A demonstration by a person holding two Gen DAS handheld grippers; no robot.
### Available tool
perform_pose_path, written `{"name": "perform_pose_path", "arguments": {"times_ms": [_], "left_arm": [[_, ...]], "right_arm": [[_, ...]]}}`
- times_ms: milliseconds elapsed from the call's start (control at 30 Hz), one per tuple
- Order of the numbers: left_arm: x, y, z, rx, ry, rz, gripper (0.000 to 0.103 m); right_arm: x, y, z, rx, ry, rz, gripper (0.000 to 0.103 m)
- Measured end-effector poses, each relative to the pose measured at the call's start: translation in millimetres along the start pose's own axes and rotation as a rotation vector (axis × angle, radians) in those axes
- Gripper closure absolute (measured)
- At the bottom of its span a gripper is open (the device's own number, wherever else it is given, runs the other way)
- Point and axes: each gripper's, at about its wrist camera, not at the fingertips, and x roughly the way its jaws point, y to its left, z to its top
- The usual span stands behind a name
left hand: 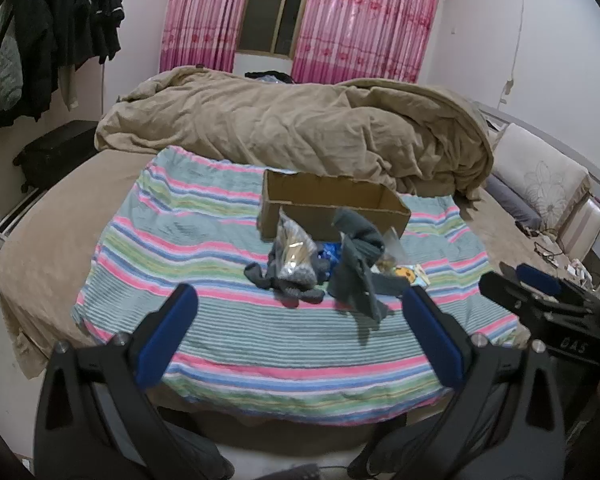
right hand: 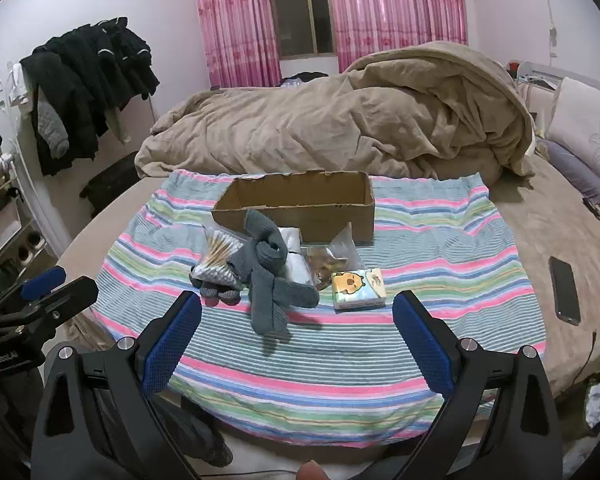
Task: Organize objects
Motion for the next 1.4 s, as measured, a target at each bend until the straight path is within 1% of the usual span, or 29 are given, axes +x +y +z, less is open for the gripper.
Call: {"name": "perform_pose_path", "arguments": {"times_ms": [433,767,1400], "left_arm": [[2.1,7.1,-3.5,-0.012,0.007,-0.010,0.001],[4.1,11.0,-2.6,-0.028,0.004,-0.027,0.001],[12.8,9.2,-0.6,-0.029,0.018,-0.030,0.001]], "right_arm": [[7.2,-2.4,-1.3,-0.009,0.022,-0.014,0.004],[10.6,-3.7,-3.3,-0.009,0.026,-0.005,0.004],[14.6,-5.6,-2.6,-0.006,0.032,-0.006,0.004]]}}
